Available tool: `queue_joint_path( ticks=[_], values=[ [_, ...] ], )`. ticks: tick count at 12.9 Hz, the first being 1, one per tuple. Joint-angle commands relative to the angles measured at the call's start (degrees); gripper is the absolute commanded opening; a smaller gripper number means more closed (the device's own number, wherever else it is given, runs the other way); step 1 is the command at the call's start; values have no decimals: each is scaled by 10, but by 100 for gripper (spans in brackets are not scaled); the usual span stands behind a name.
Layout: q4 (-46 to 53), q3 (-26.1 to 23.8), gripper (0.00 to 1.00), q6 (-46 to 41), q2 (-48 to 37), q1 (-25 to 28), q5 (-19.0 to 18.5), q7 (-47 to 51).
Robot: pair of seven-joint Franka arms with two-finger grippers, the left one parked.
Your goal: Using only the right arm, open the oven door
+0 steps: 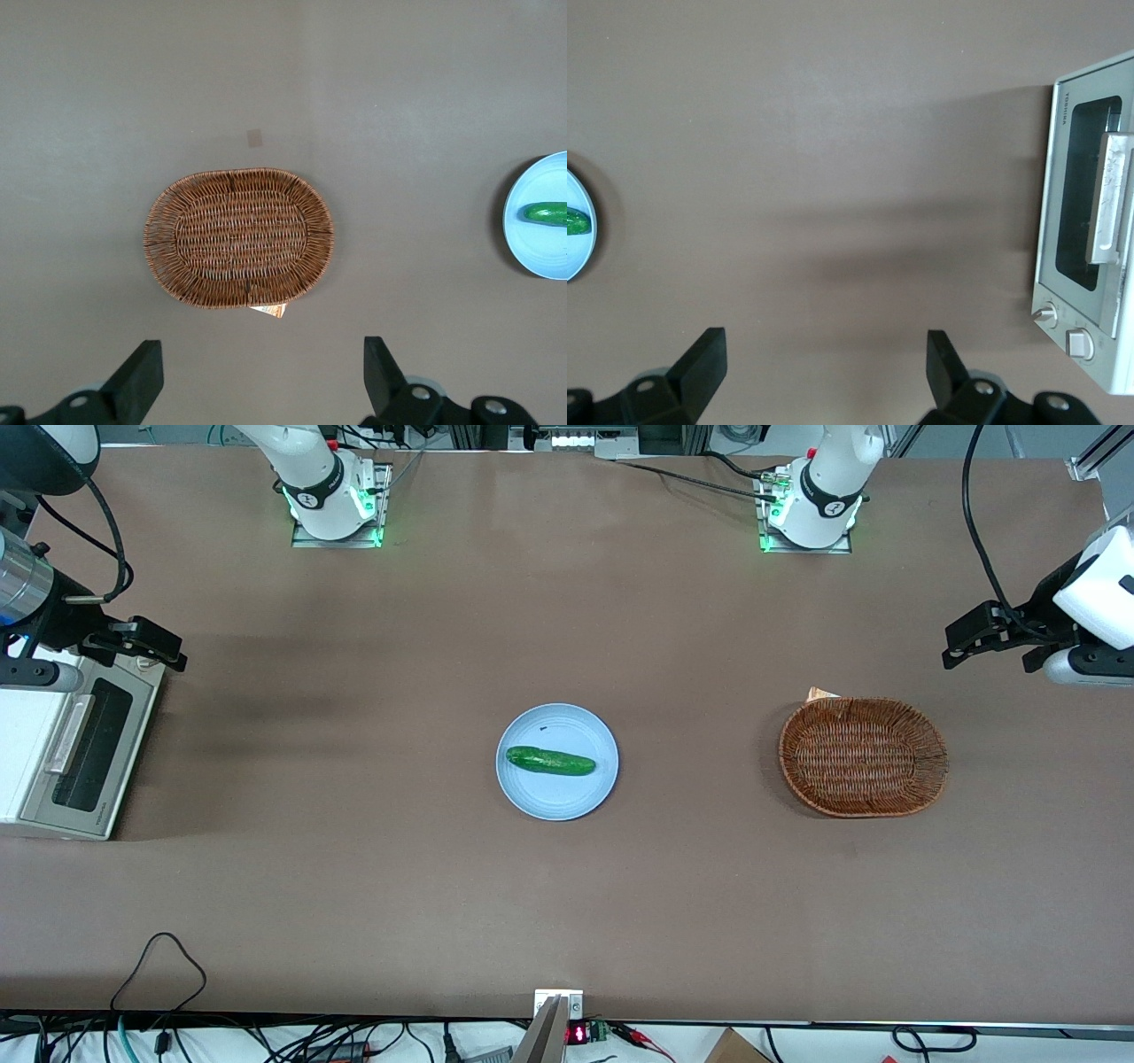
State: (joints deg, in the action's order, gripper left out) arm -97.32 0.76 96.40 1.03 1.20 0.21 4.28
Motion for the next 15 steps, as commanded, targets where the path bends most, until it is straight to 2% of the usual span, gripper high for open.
queue_joint_path(
  ticks=[1,15],
  values=[
    [6,-1,100,-3,3,-2,-5,-7],
    [6,-2,100,-2,6,-2,2,-7]
  ],
)
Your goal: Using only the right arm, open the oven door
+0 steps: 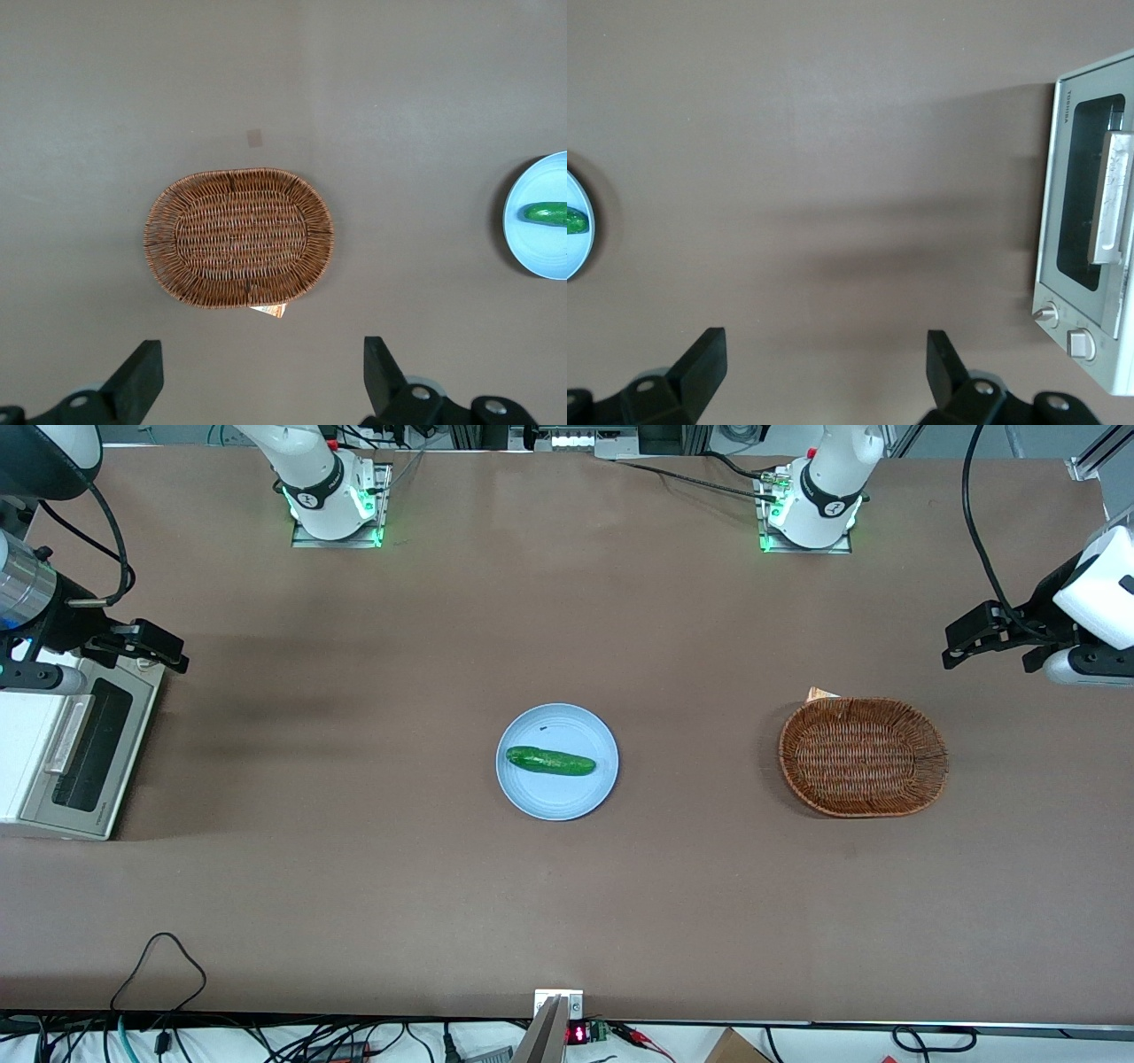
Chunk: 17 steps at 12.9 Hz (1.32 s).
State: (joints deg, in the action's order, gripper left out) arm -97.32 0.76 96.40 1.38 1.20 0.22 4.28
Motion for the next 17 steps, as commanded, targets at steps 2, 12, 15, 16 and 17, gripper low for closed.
queue_joint_path(
  ticks=[2,12,15,16,17],
  values=[
    [6,-1,94,-2,2,-2,2,-7],
    [6,-2,0,-10,2,-1,1,-10],
    [6,-2,0,-10,5,-1,1,-17],
    [6,-2,1,-10,6,-1,1,-16],
    [6,-2,1,-11,10,-1,1,-18]
  ],
)
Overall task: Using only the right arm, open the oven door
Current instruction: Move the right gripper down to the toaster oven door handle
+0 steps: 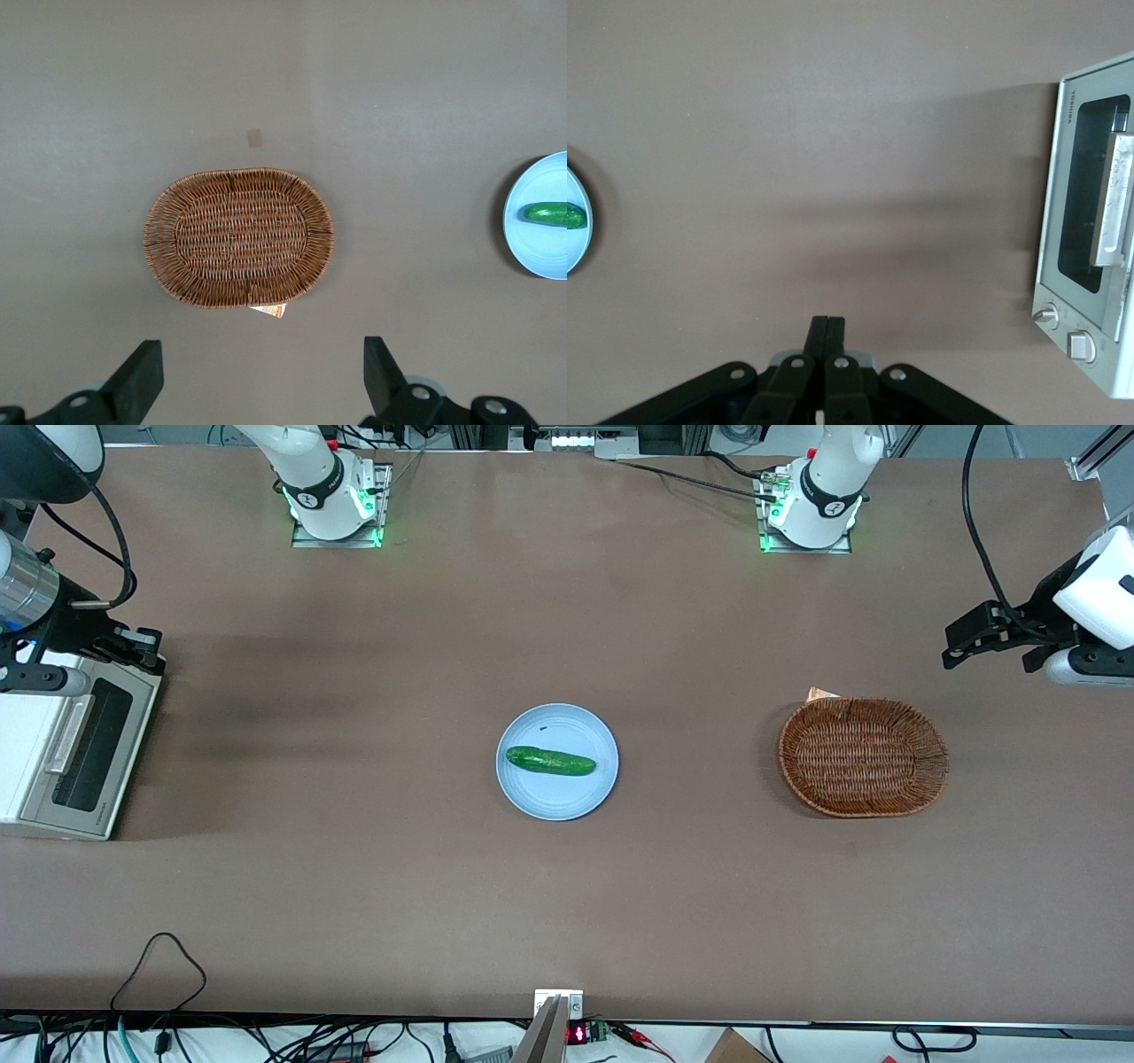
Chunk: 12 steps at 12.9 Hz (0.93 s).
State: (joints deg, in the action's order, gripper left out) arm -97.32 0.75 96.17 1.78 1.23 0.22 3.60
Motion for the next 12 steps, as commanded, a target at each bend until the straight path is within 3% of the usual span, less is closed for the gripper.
queue_joint_path(
  ticks=[1,2,12],
  values=[
    [6,-3,1,-14,8,0,-3,-9],
    [6,-3,2,-40,10,2,-9,-7],
    [-25,-8,4,-63,109,32,-401,61]
  ],
)
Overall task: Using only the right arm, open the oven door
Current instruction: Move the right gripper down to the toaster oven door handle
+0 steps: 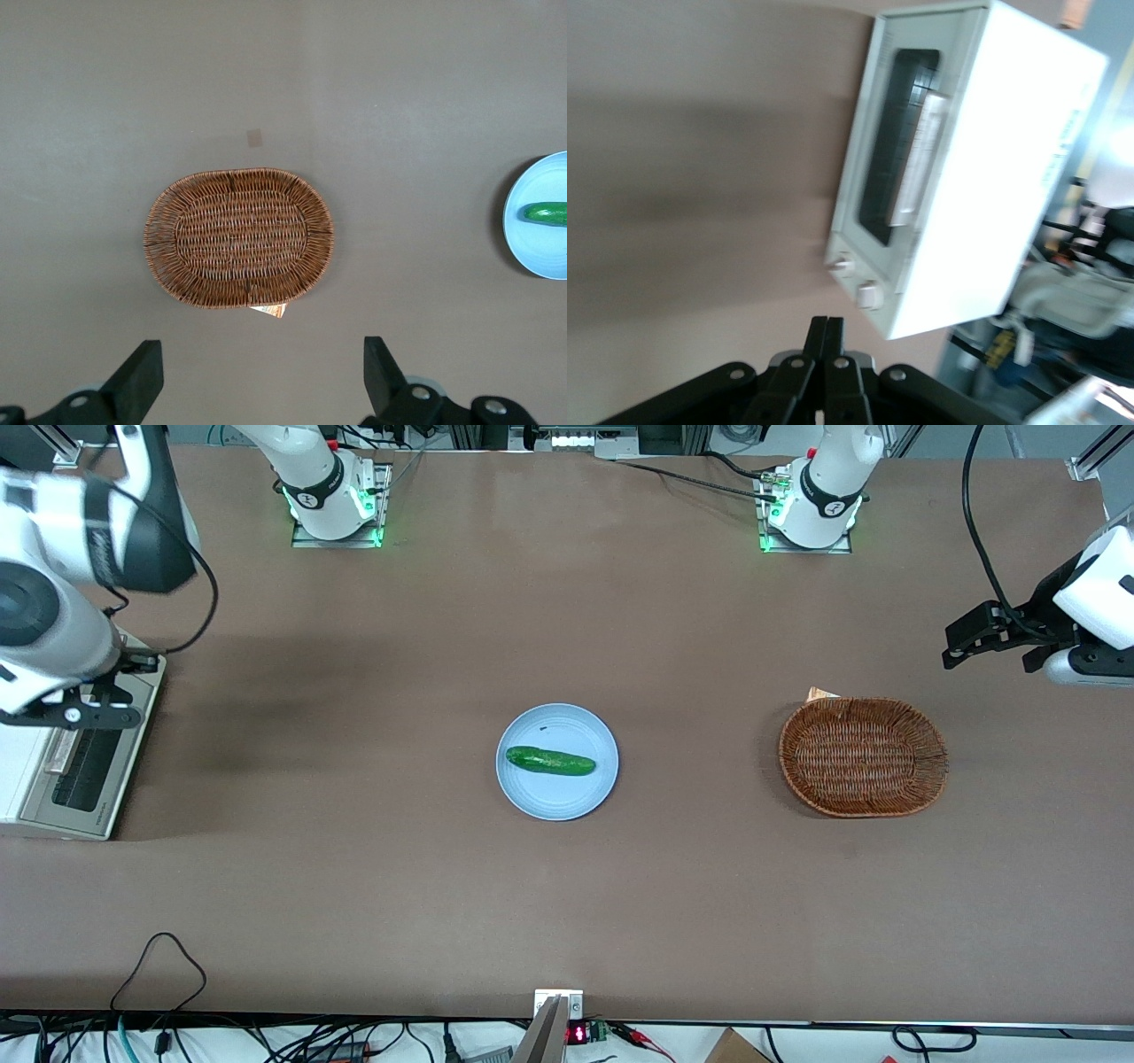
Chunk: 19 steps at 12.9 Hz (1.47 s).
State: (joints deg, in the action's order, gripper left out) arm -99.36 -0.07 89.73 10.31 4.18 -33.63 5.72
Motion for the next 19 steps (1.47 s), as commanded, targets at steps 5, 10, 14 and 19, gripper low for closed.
queue_joint_path(
  ticks=[5,10,14,19],
  values=[
    [-66,3,4,60,87,-7,-261,251],
    [-103,5,4,98,137,-29,-373,407],
    [-103,5,4,101,170,-39,-417,482],
    [-103,5,4,103,173,-45,-429,485]
  ],
)
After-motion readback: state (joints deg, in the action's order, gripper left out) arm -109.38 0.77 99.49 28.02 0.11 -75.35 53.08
